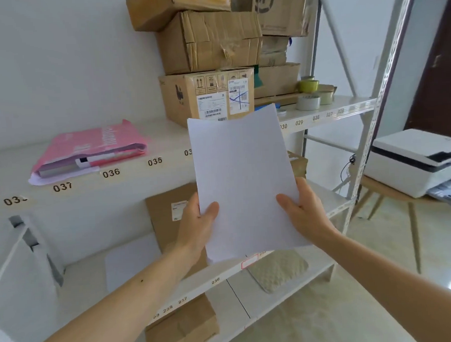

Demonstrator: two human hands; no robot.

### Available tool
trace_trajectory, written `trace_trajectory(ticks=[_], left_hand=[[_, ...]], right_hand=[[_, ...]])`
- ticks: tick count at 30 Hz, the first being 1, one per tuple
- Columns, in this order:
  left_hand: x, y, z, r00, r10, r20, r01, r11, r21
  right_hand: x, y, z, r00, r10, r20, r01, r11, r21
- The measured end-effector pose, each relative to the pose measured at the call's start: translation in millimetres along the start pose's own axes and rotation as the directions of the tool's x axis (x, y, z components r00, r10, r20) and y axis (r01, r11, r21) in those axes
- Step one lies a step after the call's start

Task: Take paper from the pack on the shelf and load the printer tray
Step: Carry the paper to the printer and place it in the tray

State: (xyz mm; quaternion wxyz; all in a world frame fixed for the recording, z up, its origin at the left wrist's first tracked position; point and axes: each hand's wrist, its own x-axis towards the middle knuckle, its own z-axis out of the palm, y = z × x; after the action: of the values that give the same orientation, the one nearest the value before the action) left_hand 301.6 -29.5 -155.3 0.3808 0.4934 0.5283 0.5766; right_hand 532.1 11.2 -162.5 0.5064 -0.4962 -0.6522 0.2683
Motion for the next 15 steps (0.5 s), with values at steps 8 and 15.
trace_trajectory(ticks=[8,15], left_hand=[[33.4,-20.9,99.3,0.994,0.047,0.103,-0.048,0.999,-0.001],[58.5,-25.1,196.7,0.979,0.058,0.196,-0.054,0.998,-0.026]], right_hand=[[11.2,51.8,-73.7,0.991,0.041,-0.126,-0.048,0.998,-0.048],[39.5,93.7,-151.3,0.981,0.108,-0.163,-0.118,0.992,-0.048]])
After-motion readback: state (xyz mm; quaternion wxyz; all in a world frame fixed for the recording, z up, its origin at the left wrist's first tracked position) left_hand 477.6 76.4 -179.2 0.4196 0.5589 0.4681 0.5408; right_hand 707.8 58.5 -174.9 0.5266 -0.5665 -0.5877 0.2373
